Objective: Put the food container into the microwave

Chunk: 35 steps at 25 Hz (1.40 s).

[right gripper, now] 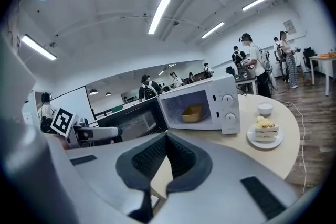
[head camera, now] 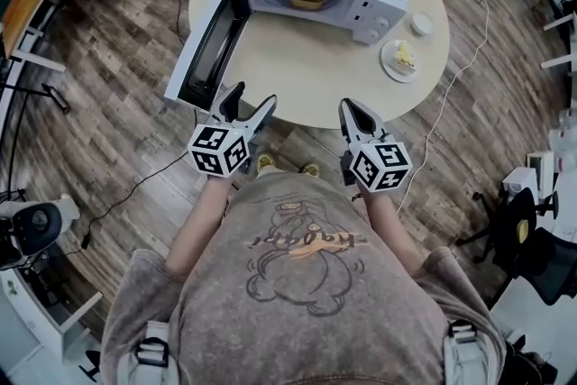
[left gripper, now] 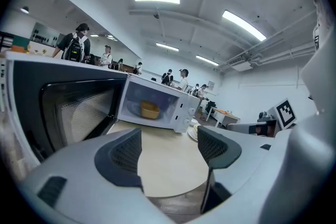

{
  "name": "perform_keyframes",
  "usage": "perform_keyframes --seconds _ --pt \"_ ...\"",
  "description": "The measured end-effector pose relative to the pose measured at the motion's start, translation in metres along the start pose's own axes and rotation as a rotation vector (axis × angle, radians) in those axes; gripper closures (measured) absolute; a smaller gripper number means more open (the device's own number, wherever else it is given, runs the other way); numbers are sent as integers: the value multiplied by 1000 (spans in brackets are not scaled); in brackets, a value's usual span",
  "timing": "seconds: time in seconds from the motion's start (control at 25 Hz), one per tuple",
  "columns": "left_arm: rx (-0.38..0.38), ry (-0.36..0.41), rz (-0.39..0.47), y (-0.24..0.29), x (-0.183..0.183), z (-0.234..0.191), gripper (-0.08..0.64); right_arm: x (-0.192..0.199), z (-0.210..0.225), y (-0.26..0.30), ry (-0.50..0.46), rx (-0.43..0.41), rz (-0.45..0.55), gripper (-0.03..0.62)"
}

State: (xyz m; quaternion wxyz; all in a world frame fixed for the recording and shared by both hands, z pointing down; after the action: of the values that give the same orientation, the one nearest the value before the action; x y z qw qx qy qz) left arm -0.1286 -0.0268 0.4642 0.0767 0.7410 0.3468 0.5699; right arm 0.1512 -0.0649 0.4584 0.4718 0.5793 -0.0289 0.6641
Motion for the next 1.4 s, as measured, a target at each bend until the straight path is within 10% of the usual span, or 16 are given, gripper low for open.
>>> perform_keyframes --seconds 0.56,1.4 --pt "-38 25 46 -13 7 -7 494 8 2 -7 -31 54 46 591" --pt "-47 85 168 -7 1 -21 523 3 11 -7 -99 126 122 592"
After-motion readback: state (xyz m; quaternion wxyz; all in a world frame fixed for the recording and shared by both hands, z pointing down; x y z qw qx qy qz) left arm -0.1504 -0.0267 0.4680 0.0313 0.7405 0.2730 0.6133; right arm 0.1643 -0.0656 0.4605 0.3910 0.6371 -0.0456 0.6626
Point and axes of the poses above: the fingertips, and each gripper's own axes: y forward along the fingers, z to its right, x out of its underside, the point moved 9 cm from there along -y, backward along the fingers, and after that the axes turned 13 degrees about -z, right-handed, at the moved point
